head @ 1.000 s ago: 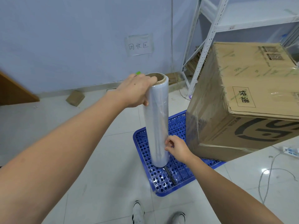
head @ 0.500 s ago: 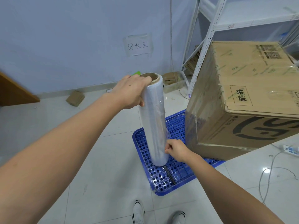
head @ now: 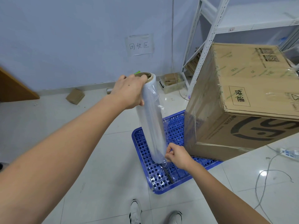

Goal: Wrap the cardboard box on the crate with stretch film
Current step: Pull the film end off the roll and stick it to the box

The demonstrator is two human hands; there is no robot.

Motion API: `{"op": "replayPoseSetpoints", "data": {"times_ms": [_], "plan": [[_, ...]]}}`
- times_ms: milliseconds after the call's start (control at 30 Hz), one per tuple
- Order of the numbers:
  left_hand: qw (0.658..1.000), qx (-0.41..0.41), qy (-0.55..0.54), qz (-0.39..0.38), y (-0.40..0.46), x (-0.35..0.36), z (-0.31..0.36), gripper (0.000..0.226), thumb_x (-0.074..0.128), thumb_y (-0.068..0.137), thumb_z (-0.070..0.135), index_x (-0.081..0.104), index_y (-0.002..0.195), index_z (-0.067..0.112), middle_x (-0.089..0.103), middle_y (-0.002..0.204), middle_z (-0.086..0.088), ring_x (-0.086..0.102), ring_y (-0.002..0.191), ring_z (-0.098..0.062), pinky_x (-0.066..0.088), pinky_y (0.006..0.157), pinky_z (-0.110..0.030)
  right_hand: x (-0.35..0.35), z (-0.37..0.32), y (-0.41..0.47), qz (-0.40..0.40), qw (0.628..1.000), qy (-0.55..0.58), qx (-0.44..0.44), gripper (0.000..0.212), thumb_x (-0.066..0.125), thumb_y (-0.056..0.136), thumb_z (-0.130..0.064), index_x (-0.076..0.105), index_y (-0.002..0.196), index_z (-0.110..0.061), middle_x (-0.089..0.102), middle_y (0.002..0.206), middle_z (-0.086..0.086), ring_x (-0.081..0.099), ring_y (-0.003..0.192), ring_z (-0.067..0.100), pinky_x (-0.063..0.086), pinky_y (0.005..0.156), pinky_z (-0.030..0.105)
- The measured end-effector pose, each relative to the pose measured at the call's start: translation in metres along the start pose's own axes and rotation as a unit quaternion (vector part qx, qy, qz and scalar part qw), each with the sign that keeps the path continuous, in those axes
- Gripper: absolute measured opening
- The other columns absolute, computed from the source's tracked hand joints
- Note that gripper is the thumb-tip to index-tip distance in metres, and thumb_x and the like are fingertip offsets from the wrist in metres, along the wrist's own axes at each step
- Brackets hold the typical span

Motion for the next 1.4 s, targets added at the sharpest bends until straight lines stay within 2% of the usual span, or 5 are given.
{"op": "replayPoseSetpoints", "data": {"times_ms": [200, 567, 700, 967, 1400], "plan": [[1.000, 0.012, 0.003, 0.000, -0.005, -0.002, 0.007, 0.055, 0.088, 0.076, 0.034, 0.038, 0.094, 0.022, 0.036, 0.075, 0.010, 0.037, 0.090, -0.021, 0.032, 0.096, -0.036, -0.026, -0.026, 0.003, 0.074, 0.994, 0.061, -0.056, 0.028, 0.077, 0.083, -0.036, 0.055, 0.091, -0.022, 0.062, 0.102, -0.005, 0.060, 0.095, 0.014, 0.044, 0.074, 0.028], [0.998, 0.050, 0.026, 0.028, -0.008, -0.005, 0.044, 0.074, 0.084, 0.074, 0.057, 0.051, 0.127, 0.016, 0.066, 0.117, -0.010, 0.057, 0.112, -0.030, 0.039, 0.096, -0.037, -0.052, -0.043, -0.040, 0.113, 0.987, 0.086, -0.078, 0.008, 0.074, 0.088, -0.029, 0.070, 0.086, -0.023, 0.072, 0.082, -0.007, 0.068, 0.080, 0.004, 0.057, 0.079, 0.031], [0.995, 0.093, 0.033, 0.028, -0.011, -0.003, 0.053, 0.068, 0.080, 0.075, 0.062, 0.049, 0.117, 0.019, 0.069, 0.114, -0.009, 0.059, 0.110, -0.030, 0.038, 0.093, -0.038, -0.088, -0.077, -0.046, 0.181, 0.943, 0.256, -0.111, 0.038, 0.083, 0.078, -0.030, 0.061, 0.109, -0.027, 0.073, 0.097, -0.005, 0.069, 0.093, 0.009, 0.055, 0.087, 0.028], [0.982, 0.185, 0.034, -0.032, -0.017, -0.016, 0.049, 0.053, 0.086, 0.078, 0.037, 0.039, 0.100, 0.022, 0.048, 0.084, 0.002, 0.058, 0.093, -0.032, 0.026, 0.065, -0.036, -0.117, -0.118, -0.074, 0.175, 0.938, 0.278, -0.109, 0.022, 0.073, 0.089, -0.027, 0.065, 0.107, -0.021, 0.052, 0.052, -0.004, 0.053, 0.051, 0.009, 0.046, 0.056, 0.020], [0.972, 0.232, 0.024, -0.019, -0.023, -0.011, 0.071, 0.054, 0.084, 0.079, 0.043, 0.033, 0.093, 0.029, 0.046, 0.081, 0.006, 0.054, 0.099, -0.031, 0.029, 0.070, -0.035, -0.110, -0.088, -0.109, 0.184, 0.876, 0.441, -0.071, 0.025, 0.069, 0.092, -0.020, 0.057, 0.103, -0.002, 0.072, 0.102, 0.017, 0.066, 0.090, 0.026, 0.053, 0.079, 0.040]]}}
Point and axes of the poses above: each hand's wrist, its own y-axis towards the middle knuckle, its own x-axis out of the palm, z = x × y, the point moved 2 cm from there along y, towards the middle knuckle
